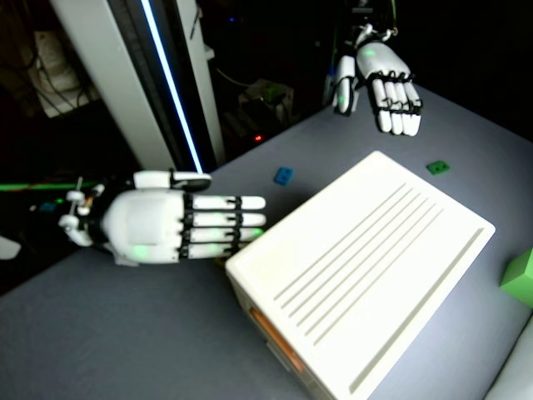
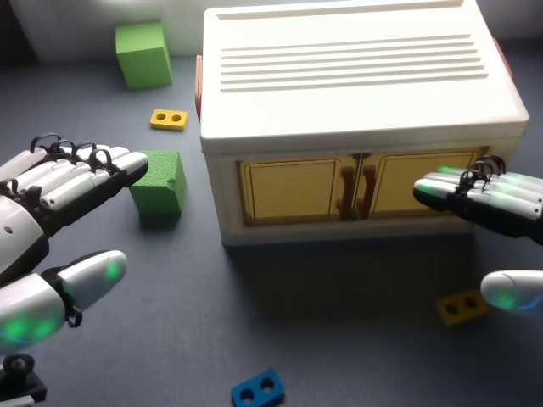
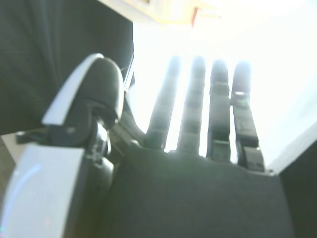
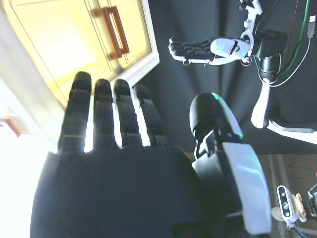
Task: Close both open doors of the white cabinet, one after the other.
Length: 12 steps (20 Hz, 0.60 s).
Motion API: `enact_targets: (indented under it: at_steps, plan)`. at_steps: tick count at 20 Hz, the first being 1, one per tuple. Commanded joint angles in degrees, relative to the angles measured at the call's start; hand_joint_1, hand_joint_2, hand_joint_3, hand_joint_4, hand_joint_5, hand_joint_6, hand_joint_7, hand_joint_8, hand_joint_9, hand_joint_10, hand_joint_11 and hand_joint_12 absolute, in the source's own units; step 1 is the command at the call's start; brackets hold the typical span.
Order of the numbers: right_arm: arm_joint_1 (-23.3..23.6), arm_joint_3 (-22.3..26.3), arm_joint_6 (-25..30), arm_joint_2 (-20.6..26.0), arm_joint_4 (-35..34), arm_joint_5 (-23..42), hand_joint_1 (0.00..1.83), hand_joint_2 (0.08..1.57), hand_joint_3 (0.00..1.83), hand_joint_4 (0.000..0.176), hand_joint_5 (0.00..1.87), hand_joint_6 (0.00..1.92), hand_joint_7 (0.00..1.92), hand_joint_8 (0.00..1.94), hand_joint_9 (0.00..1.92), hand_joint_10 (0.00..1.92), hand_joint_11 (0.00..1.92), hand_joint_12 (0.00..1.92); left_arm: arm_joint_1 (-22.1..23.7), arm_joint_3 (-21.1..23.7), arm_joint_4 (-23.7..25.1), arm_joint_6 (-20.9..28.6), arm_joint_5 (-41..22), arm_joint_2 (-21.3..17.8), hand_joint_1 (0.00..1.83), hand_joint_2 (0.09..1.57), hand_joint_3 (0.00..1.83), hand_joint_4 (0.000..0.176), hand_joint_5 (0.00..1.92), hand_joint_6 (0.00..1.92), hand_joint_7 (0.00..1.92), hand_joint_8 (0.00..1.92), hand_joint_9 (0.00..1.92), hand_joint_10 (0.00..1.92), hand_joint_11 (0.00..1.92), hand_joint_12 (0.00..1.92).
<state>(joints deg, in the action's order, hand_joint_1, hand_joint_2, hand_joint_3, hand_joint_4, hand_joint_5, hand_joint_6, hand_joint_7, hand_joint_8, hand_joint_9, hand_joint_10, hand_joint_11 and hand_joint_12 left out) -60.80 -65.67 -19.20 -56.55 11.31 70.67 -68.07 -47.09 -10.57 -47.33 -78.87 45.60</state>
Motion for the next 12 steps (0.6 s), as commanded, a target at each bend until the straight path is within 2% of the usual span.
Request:
enact_targets:
  at_steps: [1,2,3,4,6,11,12]
  plan:
    - [0.75,-0.13,0.8,-0.17,-1.13,6.31,0.0,1.56,0.01,0.001,0.03,0.0,0.04,0.01,0.03,0.01,0.08,0.01,0.38,0.01,0.3,0.25,-6.92,0.2,0.0,1.57,0.09,0.0,0.15,0.0,0.15,0.0,0.16,0.0,0.0,0.49]
    - [0.77,-0.12,0.96,-0.18,-1.07,6.34,0.0,1.56,0.01,0.0,0.03,0.0,0.03,0.01,0.02,0.0,0.08,0.01,0.37,0.01,0.31,0.31,-6.98,0.19,0.0,1.57,0.1,0.0,0.17,0.0,0.18,0.0,0.19,0.01,0.0,0.57]
    - [0.77,-0.12,1.27,-0.18,-0.92,6.37,0.0,1.56,0.01,0.013,0.01,0.0,0.02,0.0,0.0,0.0,0.08,0.01,0.34,0.01,0.31,0.31,-7.03,0.18,0.0,1.57,0.09,0.0,0.16,0.0,0.17,0.0,0.19,0.0,0.0,0.57]
    - [0.75,-0.12,1.82,-0.17,-0.66,6.43,0.0,1.56,0.01,0.013,0.01,0.0,0.02,0.0,0.0,0.0,0.08,0.01,0.26,0.01,0.27,0.34,-7.16,0.18,0.0,1.57,0.09,0.0,0.16,0.0,0.17,0.0,0.19,0.0,0.0,0.57]
    - [0.61,-0.11,3.6,-0.15,-0.18,7.1,0.0,1.54,0.0,0.0,0.02,0.0,0.02,0.0,0.01,0.0,0.08,0.01,-0.05,0.09,0.12,0.48,-7.61,0.26,0.0,1.57,0.09,0.0,0.15,0.0,0.17,0.0,0.17,0.01,0.0,0.52]
    - [-2.49,0.51,5.78,1.99,-3.43,11.16,0.0,1.55,0.0,0.0,0.07,0.02,0.06,0.01,0.04,0.01,0.1,0.02,-0.22,0.07,-0.24,0.61,-8.26,0.25,0.0,1.57,0.05,0.0,0.16,0.0,0.16,0.0,0.15,0.0,0.0,0.52]
    - [-3.63,0.56,5.78,2.47,-5.22,12.44,0.0,1.54,0.0,0.0,0.12,0.01,0.12,0.01,0.11,0.01,0.16,0.04,-0.29,0.05,-0.49,0.61,-8.6,0.38,0.0,1.52,0.02,0.0,0.15,0.0,0.14,0.0,0.13,0.0,0.0,0.53]
